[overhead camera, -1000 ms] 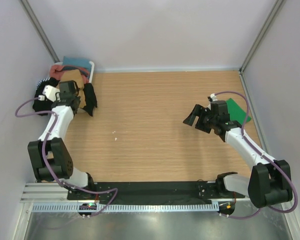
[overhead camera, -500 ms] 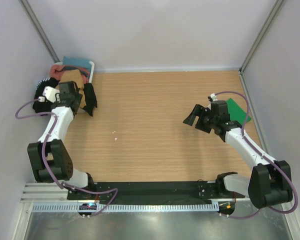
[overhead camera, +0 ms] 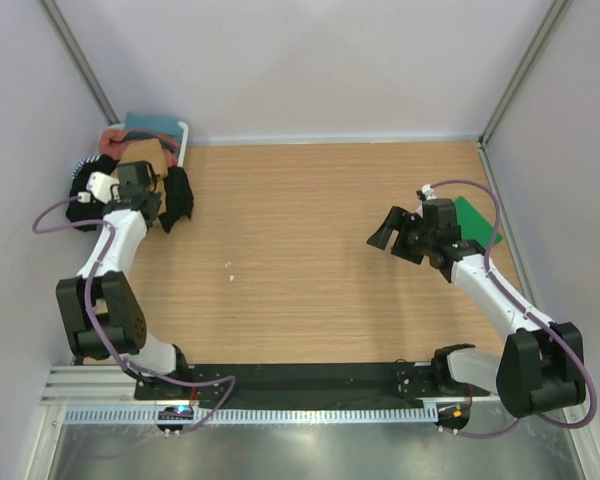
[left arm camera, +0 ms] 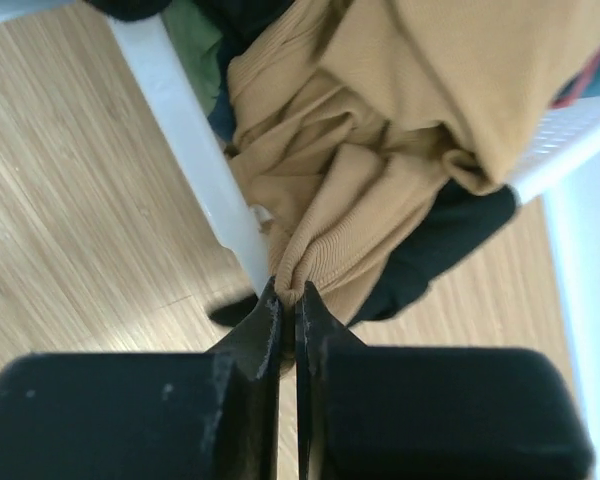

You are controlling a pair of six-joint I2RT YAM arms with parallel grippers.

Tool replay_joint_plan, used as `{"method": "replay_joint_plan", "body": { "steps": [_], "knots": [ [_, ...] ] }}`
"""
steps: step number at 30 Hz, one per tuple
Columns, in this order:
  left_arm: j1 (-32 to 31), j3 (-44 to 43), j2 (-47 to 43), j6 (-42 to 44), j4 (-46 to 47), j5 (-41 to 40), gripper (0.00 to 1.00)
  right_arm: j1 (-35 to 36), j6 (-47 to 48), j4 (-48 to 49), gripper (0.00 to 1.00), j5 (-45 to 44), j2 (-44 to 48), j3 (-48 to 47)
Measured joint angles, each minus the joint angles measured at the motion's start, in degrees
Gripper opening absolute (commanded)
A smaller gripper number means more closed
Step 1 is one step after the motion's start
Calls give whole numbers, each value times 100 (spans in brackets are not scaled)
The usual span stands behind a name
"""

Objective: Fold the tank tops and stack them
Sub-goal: Grab the tank top from the pile, then move the tank top to the center of the board

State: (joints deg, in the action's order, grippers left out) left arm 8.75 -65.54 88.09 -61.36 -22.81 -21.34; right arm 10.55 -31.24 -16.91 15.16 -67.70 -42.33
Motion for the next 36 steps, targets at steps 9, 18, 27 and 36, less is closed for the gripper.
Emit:
{"method": "replay_joint_plan", "body": {
  "steps": [9, 18, 27, 36],
  "knots": [
    [-348, 282, -1464, 133, 59, -743, 0, 2, 7, 0, 82, 4, -4, -15],
    [-507, 278, -2072, 232, 13, -962, 0, 2, 4, 11, 82, 7, -4, -15],
    [-697, 92, -3615, 376, -153, -1285, 0, 2, -11, 96, 81, 68, -197, -33],
    [-697, -973, -4666, 511, -188, -914, 0, 2, -20, 142, 81, 83, -199, -66]
  ]
}}
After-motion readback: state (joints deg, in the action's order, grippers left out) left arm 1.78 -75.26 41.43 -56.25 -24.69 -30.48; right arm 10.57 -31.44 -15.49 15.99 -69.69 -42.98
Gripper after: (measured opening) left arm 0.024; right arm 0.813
